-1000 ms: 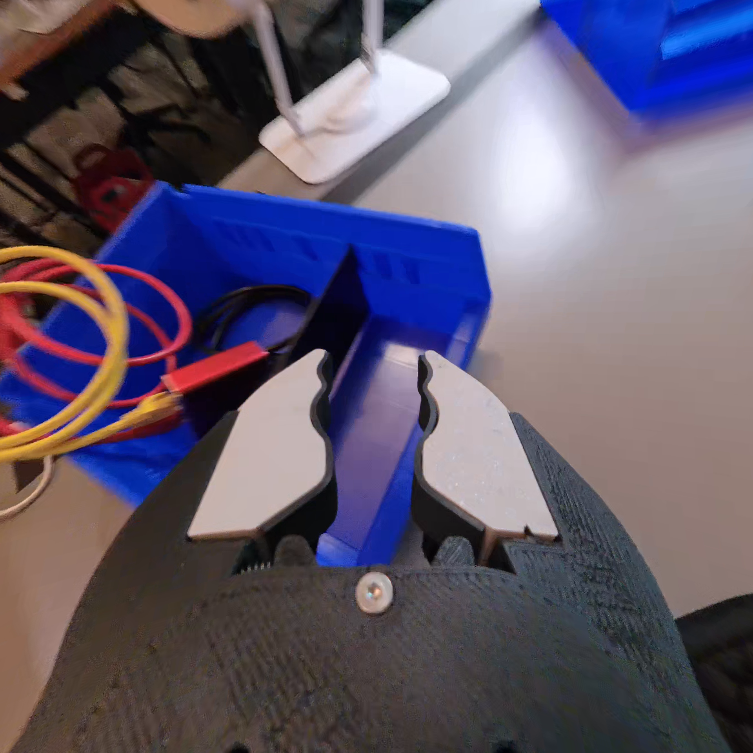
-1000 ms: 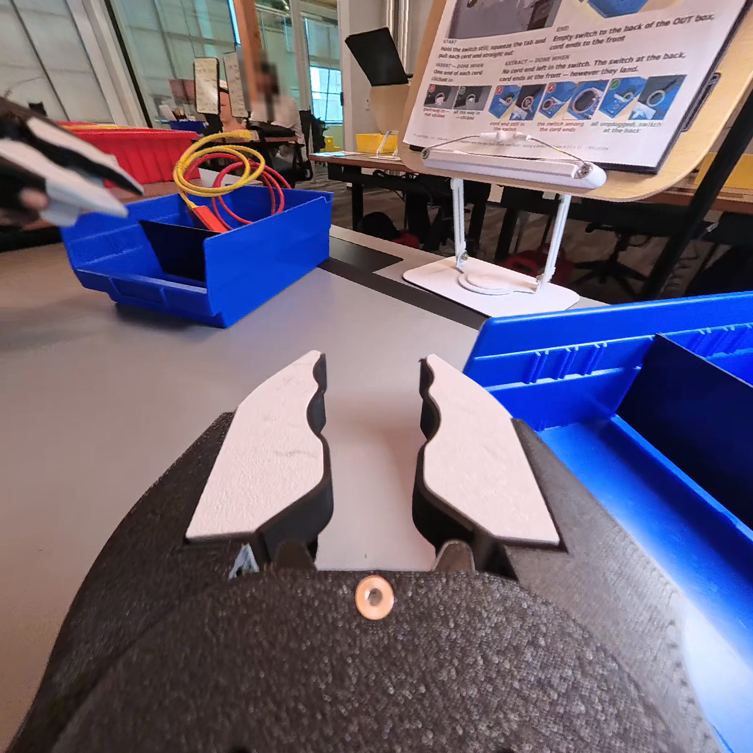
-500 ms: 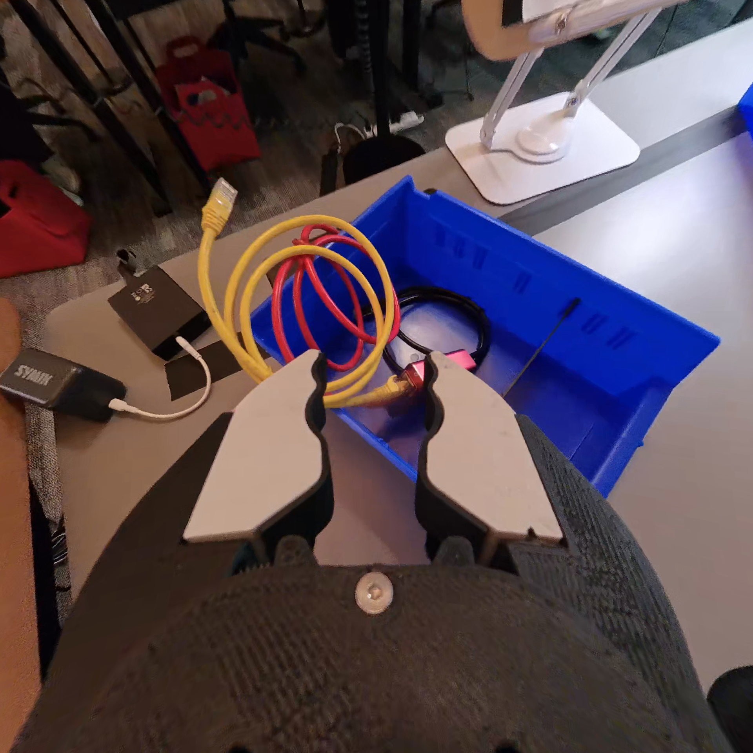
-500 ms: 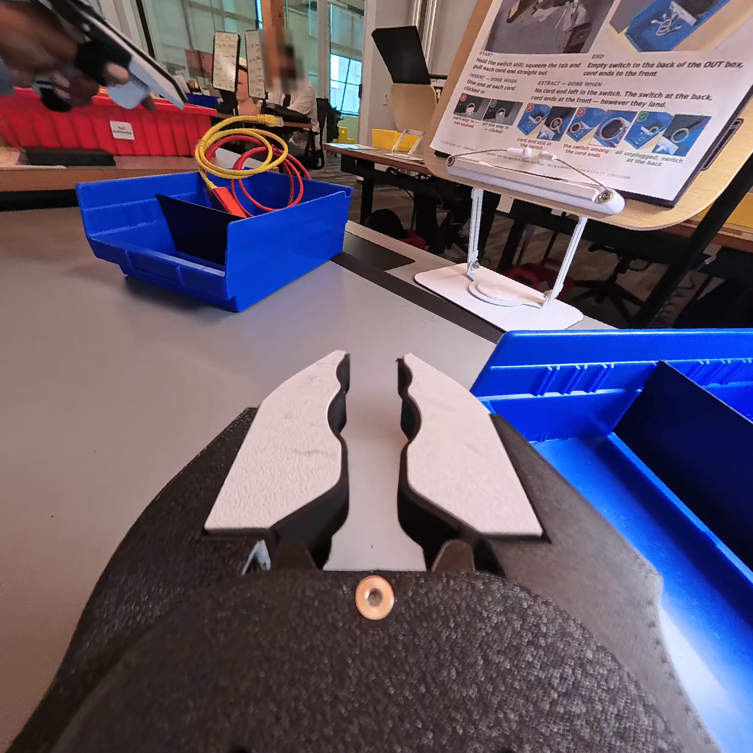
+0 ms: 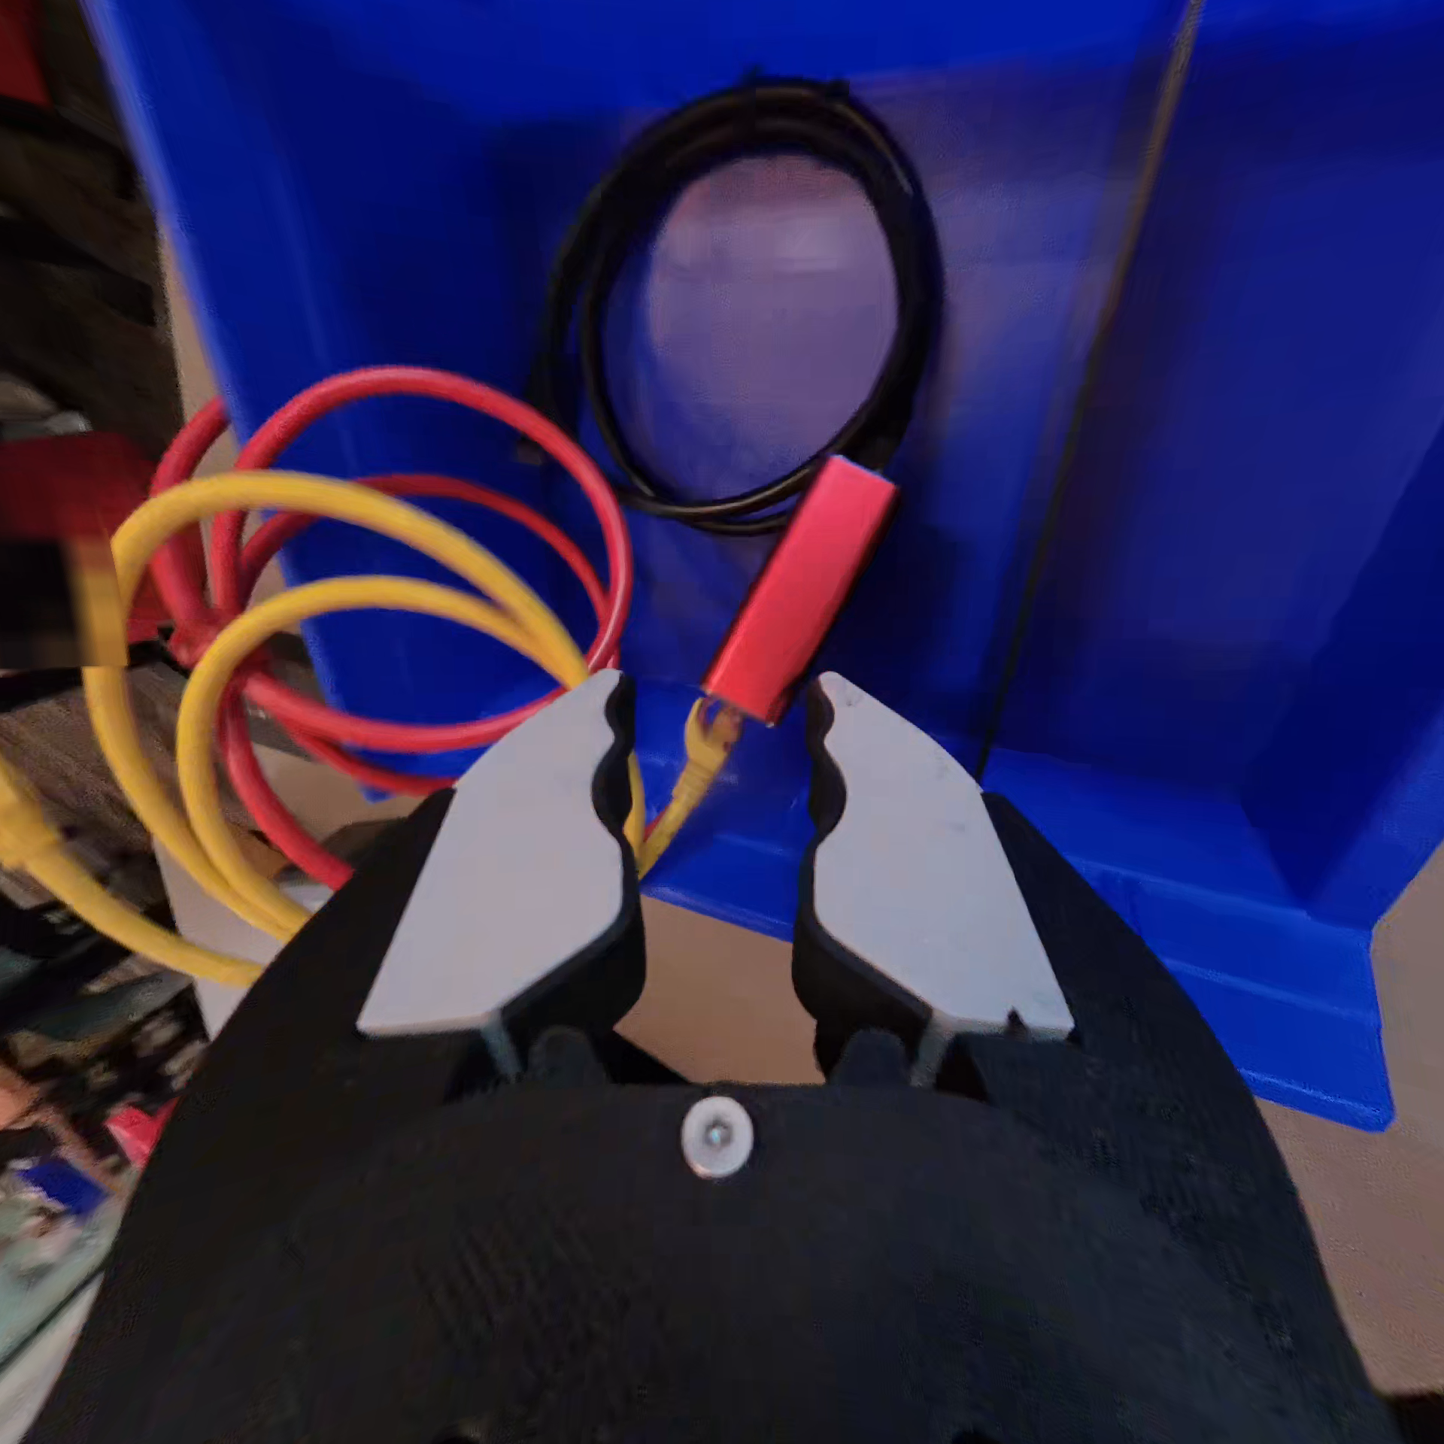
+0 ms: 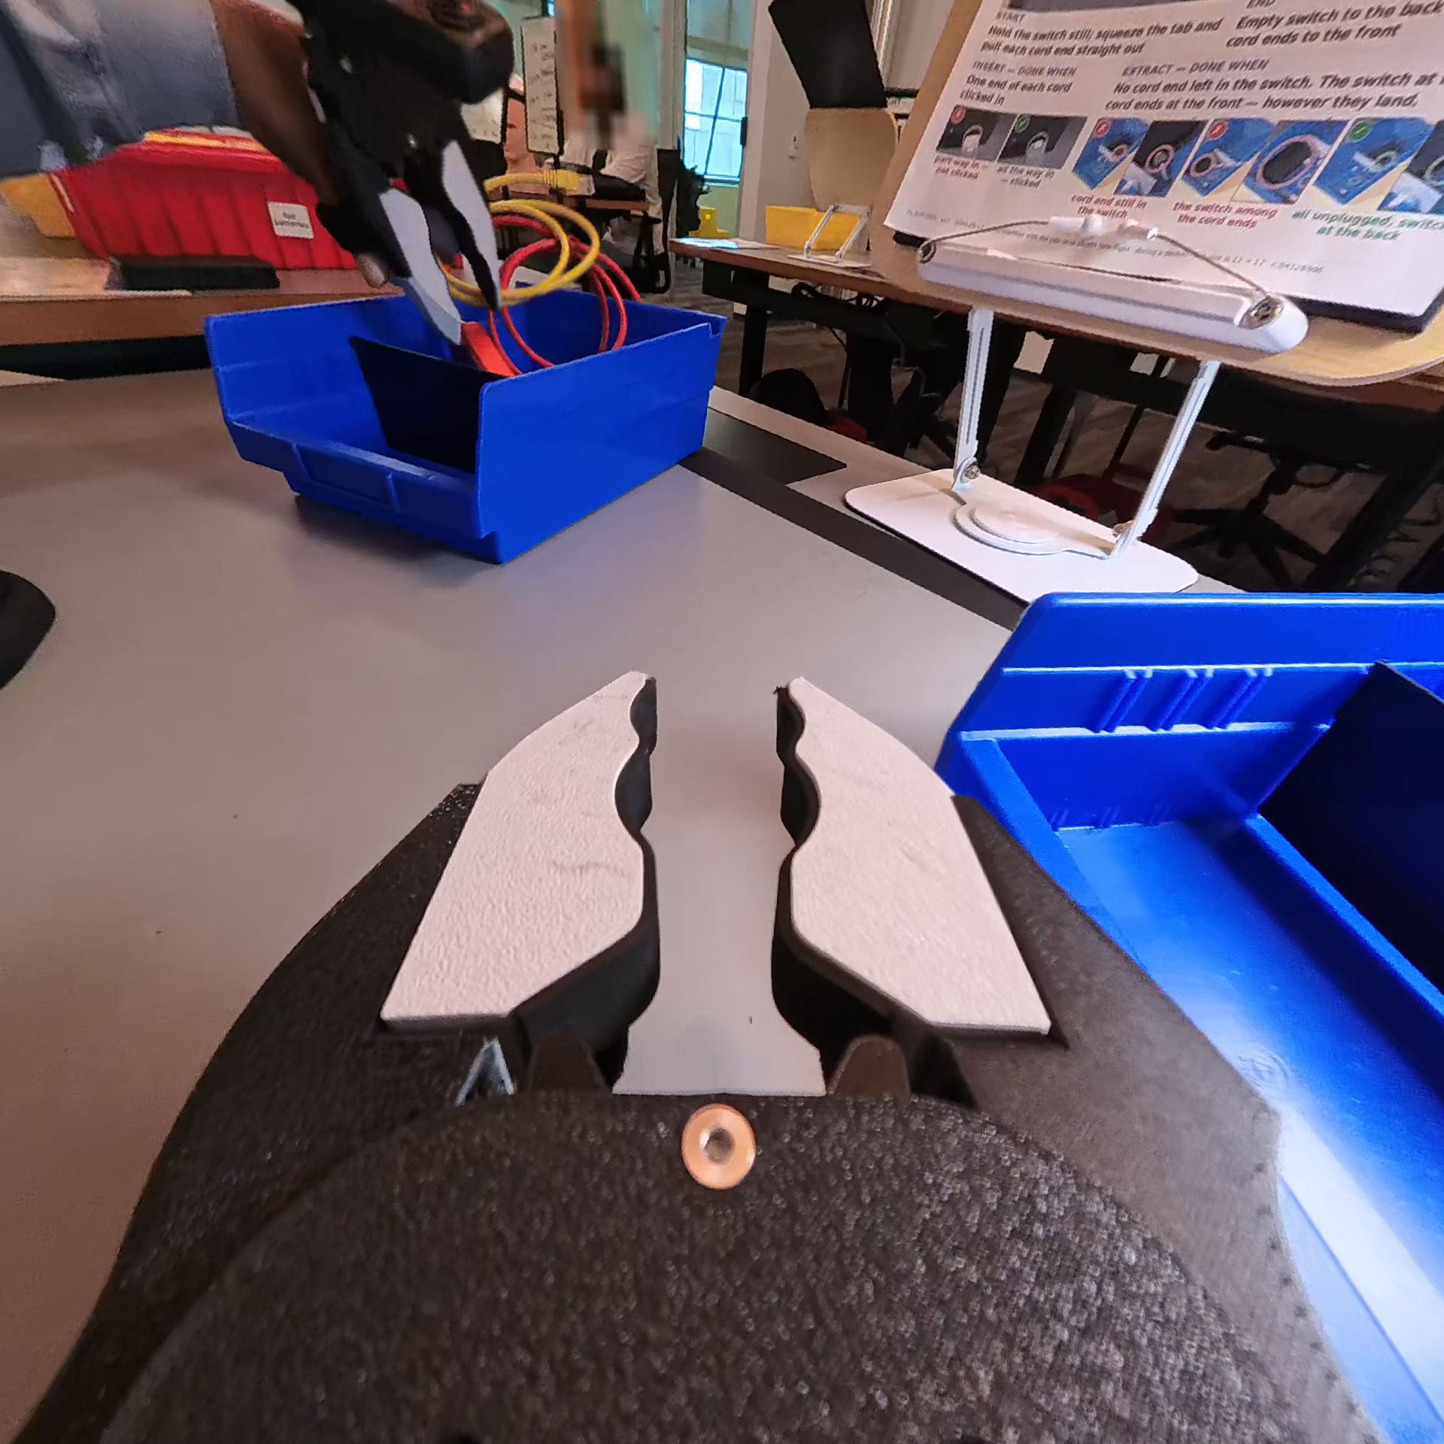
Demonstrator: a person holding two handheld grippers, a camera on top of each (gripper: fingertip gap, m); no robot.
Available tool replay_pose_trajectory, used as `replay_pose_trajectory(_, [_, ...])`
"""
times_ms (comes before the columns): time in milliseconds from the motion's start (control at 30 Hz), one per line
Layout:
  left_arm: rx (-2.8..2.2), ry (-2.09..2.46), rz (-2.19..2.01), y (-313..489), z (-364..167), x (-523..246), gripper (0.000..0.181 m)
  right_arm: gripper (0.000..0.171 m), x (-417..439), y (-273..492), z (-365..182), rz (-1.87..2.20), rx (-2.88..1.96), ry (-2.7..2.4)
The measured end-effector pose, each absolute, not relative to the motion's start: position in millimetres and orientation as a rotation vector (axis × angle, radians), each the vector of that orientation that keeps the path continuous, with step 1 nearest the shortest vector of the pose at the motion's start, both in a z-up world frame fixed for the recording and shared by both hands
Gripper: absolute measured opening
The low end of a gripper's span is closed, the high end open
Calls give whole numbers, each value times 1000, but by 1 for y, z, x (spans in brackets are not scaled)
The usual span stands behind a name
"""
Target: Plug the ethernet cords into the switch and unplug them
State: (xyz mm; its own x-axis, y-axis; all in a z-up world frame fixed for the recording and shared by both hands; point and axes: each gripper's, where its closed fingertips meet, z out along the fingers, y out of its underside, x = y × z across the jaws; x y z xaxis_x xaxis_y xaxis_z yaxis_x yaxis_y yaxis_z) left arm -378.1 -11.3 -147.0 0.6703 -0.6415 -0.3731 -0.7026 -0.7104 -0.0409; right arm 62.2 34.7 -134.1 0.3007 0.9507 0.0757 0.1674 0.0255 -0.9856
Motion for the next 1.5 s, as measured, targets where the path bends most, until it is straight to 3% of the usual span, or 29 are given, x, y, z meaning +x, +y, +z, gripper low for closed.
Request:
replay_pose_trajectory(33, [-2705,1169,513,-11,-150,-375,43,28,61,34,-135,861,-1421,-1117])
replay_pose_trajectory(200, [-2813,1411,542,-15,-167,-375,46,28,59,32,-142,861,-1436,-1144])
replay_pose_trajectory(500, [-2890,1574,654,-14,-192,-383,30,26,58,33,-150,869,-1473,-1150])
replay_pose_trajectory(667, [-2772,1354,538,-18,-140,-372,28,25,55,31,-151,907,-1484,-1142])
replay_pose_trajectory(900, [-2359,944,275,-23,-13,-332,28,25,48,23,-128,905,-1420,-1136])
replay_pose_trajectory(1033, [-1965,735,68,-28,73,-282,28,24,37,10,-88,927,-1332,-1120])
replay_pose_trajectory(1167, [-1553,597,-238,-45,140,-207,28,25,11,-13,-9,938,-1158,-1112])
replay_pose_trajectory(1333, [-1130,494,-684,-67,159,-123,28,33,-16,-48,85,1053,-1005,-1085])
replay_pose_trajectory(1500, [-985,499,-1154,-56,119,-55,27,46,-19,-46,90,968,-974,-1090])
